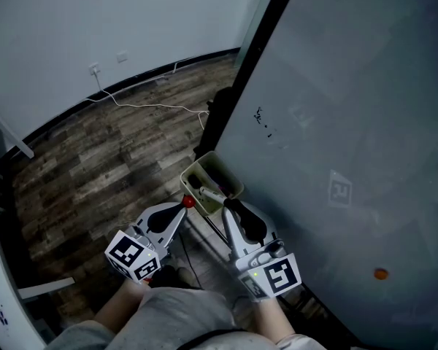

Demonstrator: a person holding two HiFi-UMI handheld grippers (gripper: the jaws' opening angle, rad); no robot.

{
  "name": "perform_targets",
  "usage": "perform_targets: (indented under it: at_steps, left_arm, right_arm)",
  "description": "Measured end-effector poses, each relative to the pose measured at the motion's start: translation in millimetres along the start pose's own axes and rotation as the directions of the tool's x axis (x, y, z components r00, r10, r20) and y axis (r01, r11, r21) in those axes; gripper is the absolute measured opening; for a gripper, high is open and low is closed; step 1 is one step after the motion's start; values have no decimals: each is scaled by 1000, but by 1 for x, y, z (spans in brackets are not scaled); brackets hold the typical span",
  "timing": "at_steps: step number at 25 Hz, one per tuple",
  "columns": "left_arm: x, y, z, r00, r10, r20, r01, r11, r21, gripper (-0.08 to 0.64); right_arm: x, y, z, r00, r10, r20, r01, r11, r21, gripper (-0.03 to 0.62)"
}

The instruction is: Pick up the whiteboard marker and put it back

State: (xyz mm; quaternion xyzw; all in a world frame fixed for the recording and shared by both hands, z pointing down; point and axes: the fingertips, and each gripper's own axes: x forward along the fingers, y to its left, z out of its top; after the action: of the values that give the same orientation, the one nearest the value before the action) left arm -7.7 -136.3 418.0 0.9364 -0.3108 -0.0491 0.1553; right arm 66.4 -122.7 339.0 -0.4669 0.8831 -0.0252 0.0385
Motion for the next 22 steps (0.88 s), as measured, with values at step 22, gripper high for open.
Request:
perform_targets:
  at_steps: [22]
  left_arm:
    - [0, 0, 18, 1000, -1, 28, 0, 1000, 22, 15]
  right_arm:
    - [-3, 3, 19, 1000, 26, 10, -26, 999, -21, 75]
